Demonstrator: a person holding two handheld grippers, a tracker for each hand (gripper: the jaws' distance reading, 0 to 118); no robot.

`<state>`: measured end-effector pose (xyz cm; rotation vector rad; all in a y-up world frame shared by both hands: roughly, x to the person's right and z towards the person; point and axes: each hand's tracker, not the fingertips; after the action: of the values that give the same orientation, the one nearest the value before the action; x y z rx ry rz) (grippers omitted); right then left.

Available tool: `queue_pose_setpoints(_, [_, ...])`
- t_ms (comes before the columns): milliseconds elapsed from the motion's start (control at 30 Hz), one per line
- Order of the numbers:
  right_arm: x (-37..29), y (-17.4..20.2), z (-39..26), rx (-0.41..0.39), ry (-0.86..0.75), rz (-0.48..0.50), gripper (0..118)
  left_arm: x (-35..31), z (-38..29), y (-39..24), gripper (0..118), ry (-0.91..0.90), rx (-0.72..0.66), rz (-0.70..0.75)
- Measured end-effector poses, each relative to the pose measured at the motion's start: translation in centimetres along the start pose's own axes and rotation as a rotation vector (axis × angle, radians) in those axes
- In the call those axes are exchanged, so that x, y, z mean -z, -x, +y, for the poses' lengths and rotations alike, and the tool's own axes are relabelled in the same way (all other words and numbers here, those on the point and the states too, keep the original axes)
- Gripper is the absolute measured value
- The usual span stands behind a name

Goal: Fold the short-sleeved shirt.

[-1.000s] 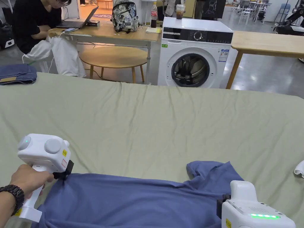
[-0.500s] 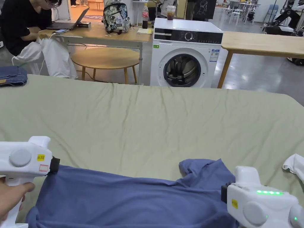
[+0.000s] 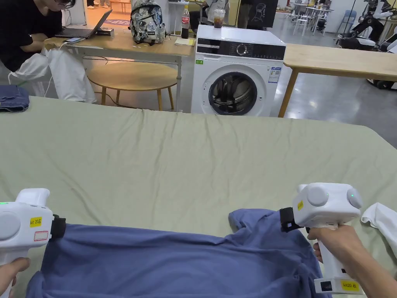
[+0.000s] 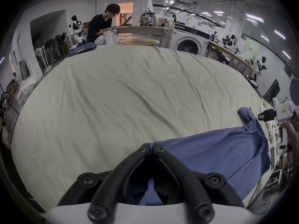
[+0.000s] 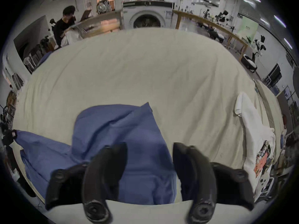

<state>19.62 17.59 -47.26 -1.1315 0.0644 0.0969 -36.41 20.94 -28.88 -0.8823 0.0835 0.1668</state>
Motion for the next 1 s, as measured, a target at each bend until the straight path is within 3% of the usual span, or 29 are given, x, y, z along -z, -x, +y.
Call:
queue_pose_setpoints(133, [2.2,0.1,-1.0,-0.001,0.096,-0.034,64,0.3,0.1,0.3,0,0.002,-0.013,-0.002])
queue_pose_setpoints(233, [3.1,-0.1,-2.0,0.019,0.113,-0.007,64,0.3,0.2,0.1,0,0.004,-0.007,0.000])
queue_pose_setpoints(333, [-0.2,1.9,-3.4,0.021,0.100,-0.015,61,0.4,0.3,0.0,0,0.010,-0.004,0.003])
queue_pose_setpoints(400, [1.6,0.9,-1.8,0.013,0.101,-0.013,45,0.5,0.2,-0.2,0,0.013,0.000,0.009])
queue_pose_setpoints(467, [1.4,1.2,-1.4,0.000,0.081,-0.027,11,0.6,0.0,-0.3,0,0.017,-0.001,0.011])
queue_pose_setpoints(500, [1.3,1.2,-1.3,-0.006,0.069,-0.041,0,0.6,0.0,-0.3,0,0.020,-0.003,0.011])
queue_pose_setpoints(700, [-0.3,-0.5,-2.6,0.083,-0.015,0.031,0,0.5,-0.3,-0.3,0,0.021,-0.005,0.013])
queue_pose_setpoints(1000, [-7.9,0.5,-7.7,0.058,-0.124,0.077,0,-2.6,-1.1,0.1,0,-0.017,-0.012,0.001])
